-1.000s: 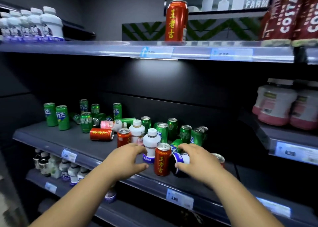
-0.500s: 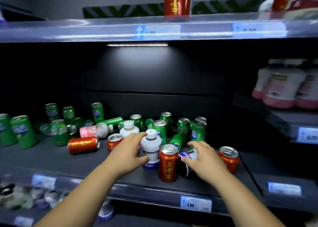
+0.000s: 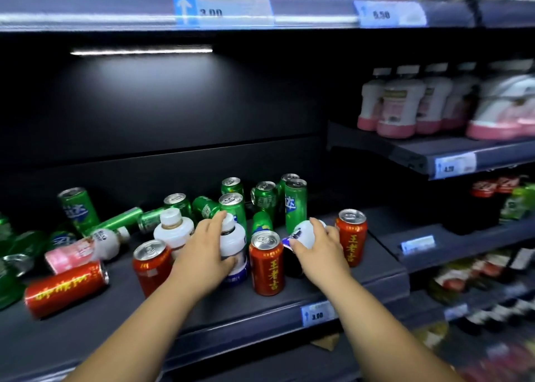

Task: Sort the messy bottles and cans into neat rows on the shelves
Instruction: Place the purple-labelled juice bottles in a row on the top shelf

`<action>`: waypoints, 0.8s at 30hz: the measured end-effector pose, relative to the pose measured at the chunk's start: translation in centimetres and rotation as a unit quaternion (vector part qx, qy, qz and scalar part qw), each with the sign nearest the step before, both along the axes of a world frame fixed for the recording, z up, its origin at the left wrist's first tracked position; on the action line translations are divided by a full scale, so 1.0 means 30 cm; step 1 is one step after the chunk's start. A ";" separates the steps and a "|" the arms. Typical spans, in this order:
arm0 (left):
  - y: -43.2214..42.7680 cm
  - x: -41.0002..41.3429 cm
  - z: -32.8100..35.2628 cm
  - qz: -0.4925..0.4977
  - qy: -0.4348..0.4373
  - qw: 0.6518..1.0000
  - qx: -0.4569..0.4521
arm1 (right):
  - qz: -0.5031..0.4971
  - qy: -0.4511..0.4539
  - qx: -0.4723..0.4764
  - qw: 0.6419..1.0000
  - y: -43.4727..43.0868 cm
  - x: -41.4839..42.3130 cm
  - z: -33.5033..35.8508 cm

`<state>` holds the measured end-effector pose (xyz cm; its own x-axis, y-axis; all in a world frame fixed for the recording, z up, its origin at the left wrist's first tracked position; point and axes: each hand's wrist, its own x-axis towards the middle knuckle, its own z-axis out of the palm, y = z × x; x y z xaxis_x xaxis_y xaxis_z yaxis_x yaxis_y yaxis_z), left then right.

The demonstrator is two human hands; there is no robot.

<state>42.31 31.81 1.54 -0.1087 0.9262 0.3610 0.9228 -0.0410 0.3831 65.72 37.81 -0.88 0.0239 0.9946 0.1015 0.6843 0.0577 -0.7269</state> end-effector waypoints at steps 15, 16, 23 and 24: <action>0.009 0.017 -0.031 0.007 -0.062 0.998 0.009 | -0.001 -0.006 -0.055 0.998 0.018 0.101 0.032; 0.008 0.021 -0.035 0.012 -0.066 0.998 0.009 | 0.001 -0.014 -0.070 0.997 0.018 0.093 0.038; -0.003 0.024 -0.038 0.009 -0.114 0.993 0.022 | 0.039 0.094 -0.144 0.984 0.050 0.083 0.023; -0.004 0.022 -0.043 0.010 -0.126 0.992 0.030 | 0.054 0.137 -0.151 0.977 0.048 0.092 0.022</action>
<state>42.98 31.69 0.25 -0.2199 0.9011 0.3736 0.7985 -0.0538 0.5995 68.48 39.24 -0.21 -0.0982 0.9762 -0.1931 0.4628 -0.1270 -0.8773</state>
